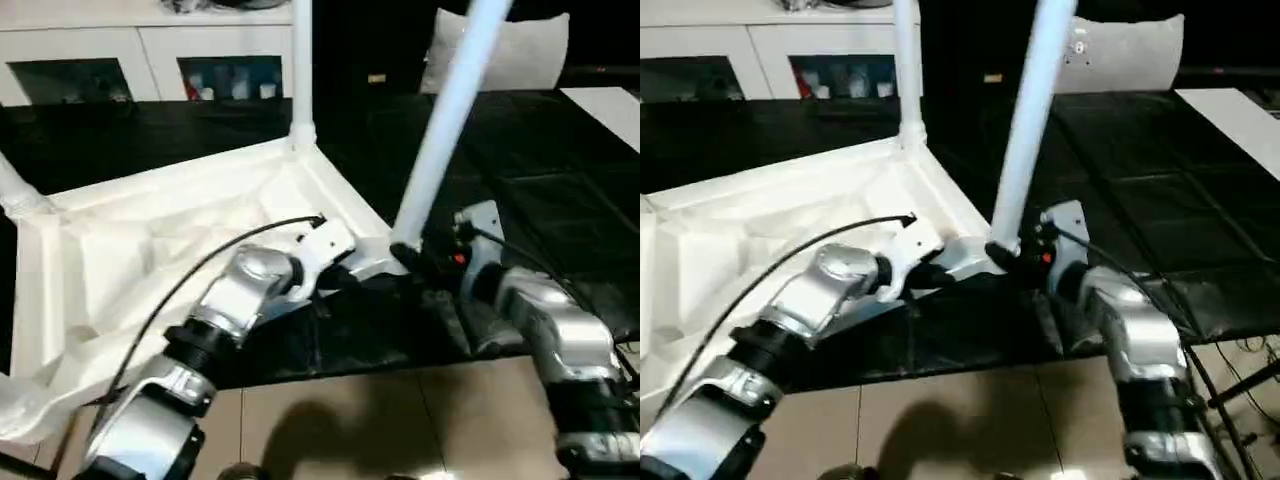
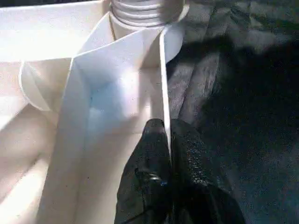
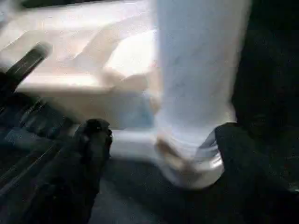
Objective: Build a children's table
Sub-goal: Rotate leg to tighten
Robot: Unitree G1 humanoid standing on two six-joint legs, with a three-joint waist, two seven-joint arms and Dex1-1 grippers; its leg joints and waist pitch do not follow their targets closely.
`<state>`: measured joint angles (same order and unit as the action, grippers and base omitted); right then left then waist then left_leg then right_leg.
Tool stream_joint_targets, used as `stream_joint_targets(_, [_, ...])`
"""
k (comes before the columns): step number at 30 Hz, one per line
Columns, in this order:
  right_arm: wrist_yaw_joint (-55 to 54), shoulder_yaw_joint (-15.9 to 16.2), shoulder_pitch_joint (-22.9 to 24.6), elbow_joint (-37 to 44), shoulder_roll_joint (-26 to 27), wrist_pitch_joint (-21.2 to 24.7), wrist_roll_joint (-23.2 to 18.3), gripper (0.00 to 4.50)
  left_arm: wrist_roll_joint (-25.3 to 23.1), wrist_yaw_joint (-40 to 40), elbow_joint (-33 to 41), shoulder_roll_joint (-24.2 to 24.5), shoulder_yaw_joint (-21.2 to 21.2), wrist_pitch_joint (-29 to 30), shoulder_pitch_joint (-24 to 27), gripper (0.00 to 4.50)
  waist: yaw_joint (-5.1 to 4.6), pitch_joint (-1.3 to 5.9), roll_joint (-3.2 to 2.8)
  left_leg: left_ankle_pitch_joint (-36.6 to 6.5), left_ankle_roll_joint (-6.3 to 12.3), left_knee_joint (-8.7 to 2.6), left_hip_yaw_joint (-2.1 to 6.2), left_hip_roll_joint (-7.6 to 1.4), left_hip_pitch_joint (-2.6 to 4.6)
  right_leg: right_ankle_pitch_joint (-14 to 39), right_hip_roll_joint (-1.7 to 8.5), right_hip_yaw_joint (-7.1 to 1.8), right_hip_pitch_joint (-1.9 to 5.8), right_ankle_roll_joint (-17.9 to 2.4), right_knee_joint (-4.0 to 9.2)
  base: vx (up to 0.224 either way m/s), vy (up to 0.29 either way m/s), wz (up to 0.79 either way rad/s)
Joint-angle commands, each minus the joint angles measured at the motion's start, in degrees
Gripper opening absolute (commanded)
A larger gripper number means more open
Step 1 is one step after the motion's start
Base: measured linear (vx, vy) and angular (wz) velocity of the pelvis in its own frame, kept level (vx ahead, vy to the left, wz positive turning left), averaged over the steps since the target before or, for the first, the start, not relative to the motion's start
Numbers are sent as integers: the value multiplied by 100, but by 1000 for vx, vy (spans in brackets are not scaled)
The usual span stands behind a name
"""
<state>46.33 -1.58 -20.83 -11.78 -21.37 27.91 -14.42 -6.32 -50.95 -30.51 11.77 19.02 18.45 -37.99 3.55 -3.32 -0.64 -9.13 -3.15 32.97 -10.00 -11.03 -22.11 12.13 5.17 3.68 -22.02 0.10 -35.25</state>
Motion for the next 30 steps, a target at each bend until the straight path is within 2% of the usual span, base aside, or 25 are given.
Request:
stream_joint_targets(1, [410, 142, 28, 205, -134, -88, -123, 421, 108, -387, 188, 121, 124, -356, 57, 0, 56, 360, 55, -908, 468, -319, 48, -186, 79, 308, 305, -221, 280, -1370, 426, 0, 0, 0])
stream_joint_targets(2, [734, 226, 63, 222, -367, -167, -120, 431, 161, -690, 203, 268, 190, -450, 87, 0, 54, 362, 73, -898, 476, -322, 40, -200, 92, 262, 303, -220, 263, -1440, 415, 0, 0, 0])
stream_joint_targets(6, [1161, 350, 99, 248, -702, -439, -32, 446, 262, -1304, 239, 529, 299, -779, 137, 0, 103, 357, 55, -885, 468, -319, 30, -216, 103, 246, 317, -231, 253, -1502, 398, 0, 0, 0])
stream_joint_targets(8, [1649, 390, 119, 327, -927, -525, -145, 446, 288, -1743, 226, 749, 394, -1099, 153, 0, 164, 358, 52, -897, 493, -315, 22, -219, 118, 247, 315, -233, 245, -1498, 399, 0, 0, 0])
stream_joint_targets(10, [1866, 442, 127, 356, -1024, -529, -200, 446, 282, -1858, 204, 811, 415, -1197, 149, 0, 205, 357, 49, -902, 501, -318, 21, -233, 119, 197, 312, -232, 244, -1489, 379, 0, 0, 0])
stream_joint_targets(11, [2017, 459, 126, 375, -1069, -463, -277, 429, 312, -1977, 206, 854, 421, -1301, 154, 0, 223, 357, 43, -894, 495, -322, 22, -242, 125, 178, 318, -231, 238, -1505, 376, 0, 0, 0])
stream_joint_targets(12, [2147, 482, 116, 361, -1107, -414, -338, 418, 331, -2070, 193, 883, 426, -1384, 149, 0, 241, 375, 79, -892, 498, -318, 17, -244, 128, 184, 322, -228, 248, -1521, 370, 0, 0, 0])
stream_joint_targets(14, [2639, 598, 78, 290, -1225, -257, -566, 400, 416, -2443, 179, 1000, 474, -1691, 146, 0, 296, 377, 56, -893, 504, -310, 18, -246, 128, 211, 329, -223, 244, -1549, 362, 0, 0, 0])
stream_joint_targets(16, [2639, 598, 78, 290, -1225, -257, -566, 386, 416, -2443, 179, 1000, 474, -1691, 146, 0, 306, 380, 56, -864, 498, -312, 19, -251, 117, 159, 330, -223, 246, -1556, 347, 0, 0, 0])
stream_joint_targets(17, [2857, 708, 37, 240, -1286, -235, -623, 373, 444, -2671, 189, 1094, 537, -1778, 128, 0, 314, 385, 92, -821, 506, -307, 16, -250, 120, 110, 334, -220, 241, -1575, 332, 0, 0, 0])
stream_joint_targets(19, [2995, 758, 21, 243, -1312, -194, -635, 368, 446, -2792, 156, 1134, 565, -1862, 109, 0, 324, 380, 85, -845, 503, -306, 10, -247, 120, 218, 340, -224, 237, -1557, 347, 0, 0, 0])
stream_joint_targets(25, [3116, 931, 21, 220, -1313, -196, -549, 315, 393, -2946, 39, 1178, 591, -2045, 52, 0, 346, 368, 87, -946, 383, -322, 15, -252, 128, 451, 345, -229, 219, -1502, 364, 0, 0, 0])
stream_joint_targets(30, [3200, 969, 20, 242, -1329, -129, -647, 270, 411, -3003, -50, 1205, 599, -2164, 32, 0, 360, 382, 94, -839, 401, -309, 15, -245, 118, 321, 346, -229, 230, -1499, 341, 0, 0, 0])
